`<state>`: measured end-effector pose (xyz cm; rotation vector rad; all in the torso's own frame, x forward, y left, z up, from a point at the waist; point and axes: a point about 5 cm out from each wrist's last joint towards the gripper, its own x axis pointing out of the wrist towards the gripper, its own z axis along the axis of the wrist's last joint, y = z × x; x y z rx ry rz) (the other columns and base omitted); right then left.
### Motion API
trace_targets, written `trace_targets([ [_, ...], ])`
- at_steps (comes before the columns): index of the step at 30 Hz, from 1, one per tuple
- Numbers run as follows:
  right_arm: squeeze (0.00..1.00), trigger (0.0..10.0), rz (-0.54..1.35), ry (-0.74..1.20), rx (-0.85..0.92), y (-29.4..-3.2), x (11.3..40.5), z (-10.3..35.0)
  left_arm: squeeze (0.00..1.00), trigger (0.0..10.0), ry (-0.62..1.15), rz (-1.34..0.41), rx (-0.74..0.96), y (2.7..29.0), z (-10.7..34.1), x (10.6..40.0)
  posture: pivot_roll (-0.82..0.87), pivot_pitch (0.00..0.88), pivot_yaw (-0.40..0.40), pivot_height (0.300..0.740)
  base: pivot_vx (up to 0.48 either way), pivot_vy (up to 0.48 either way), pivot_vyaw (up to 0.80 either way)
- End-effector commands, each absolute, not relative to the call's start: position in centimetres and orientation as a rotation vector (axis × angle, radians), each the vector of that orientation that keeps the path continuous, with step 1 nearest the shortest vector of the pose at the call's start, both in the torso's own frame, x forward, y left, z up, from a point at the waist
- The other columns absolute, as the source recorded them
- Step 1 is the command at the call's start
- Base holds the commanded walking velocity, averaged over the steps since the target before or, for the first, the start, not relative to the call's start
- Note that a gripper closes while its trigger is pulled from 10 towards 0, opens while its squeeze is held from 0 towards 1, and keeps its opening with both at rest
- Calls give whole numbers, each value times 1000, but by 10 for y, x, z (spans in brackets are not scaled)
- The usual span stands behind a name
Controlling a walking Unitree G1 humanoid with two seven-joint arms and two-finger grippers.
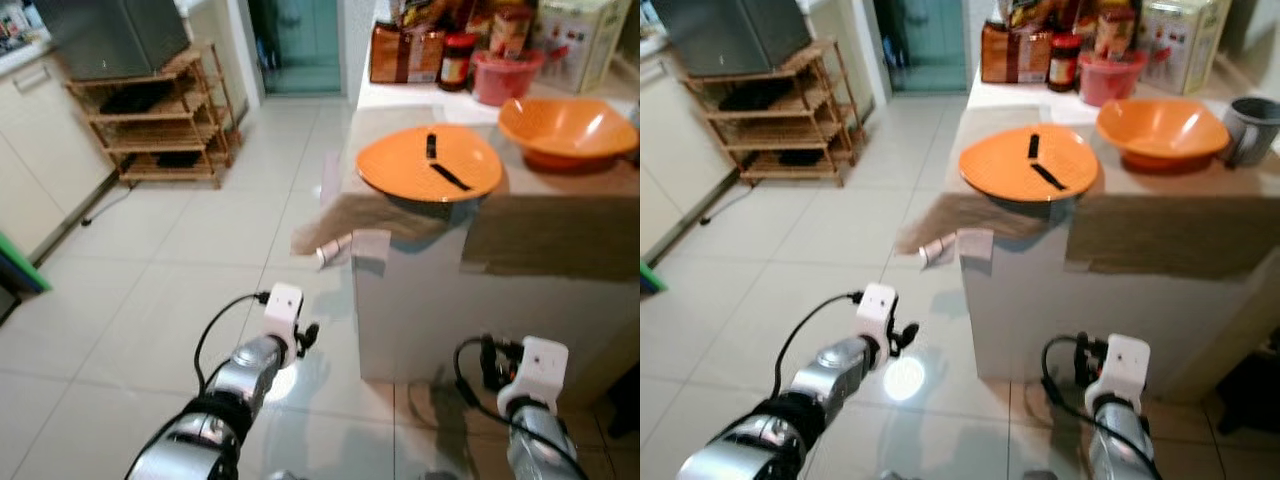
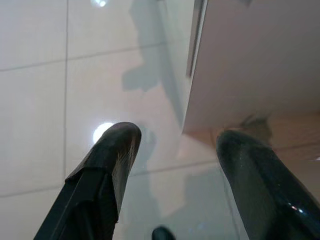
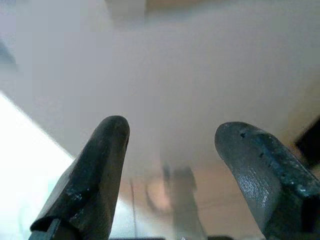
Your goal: Setting the table
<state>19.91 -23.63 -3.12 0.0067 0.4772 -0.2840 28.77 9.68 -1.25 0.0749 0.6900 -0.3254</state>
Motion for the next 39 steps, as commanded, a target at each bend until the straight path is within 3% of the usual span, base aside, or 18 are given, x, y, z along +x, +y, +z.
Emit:
trace_targets([
  [1,0,10000,-247,513,-10,-231,204,-37,0,10000,747,-300,113,103,-24,278,-110,0,145,740,0,0,0],
  [4,0,10000,-225,607,-15,-228,199,-50,0,10000,850,-312,157,103,-40,260,-114,0,145,740,0,0,0],
  [11,0,10000,-162,856,-38,-218,169,-80,0,10000,1116,-251,255,134,-73,214,-130,0,144,740,0,0,0],
  [39,0,10000,-133,899,-35,-207,157,-89,0,10000,1086,-282,226,127,-71,216,-112,0,121,740,0,0,0],
])
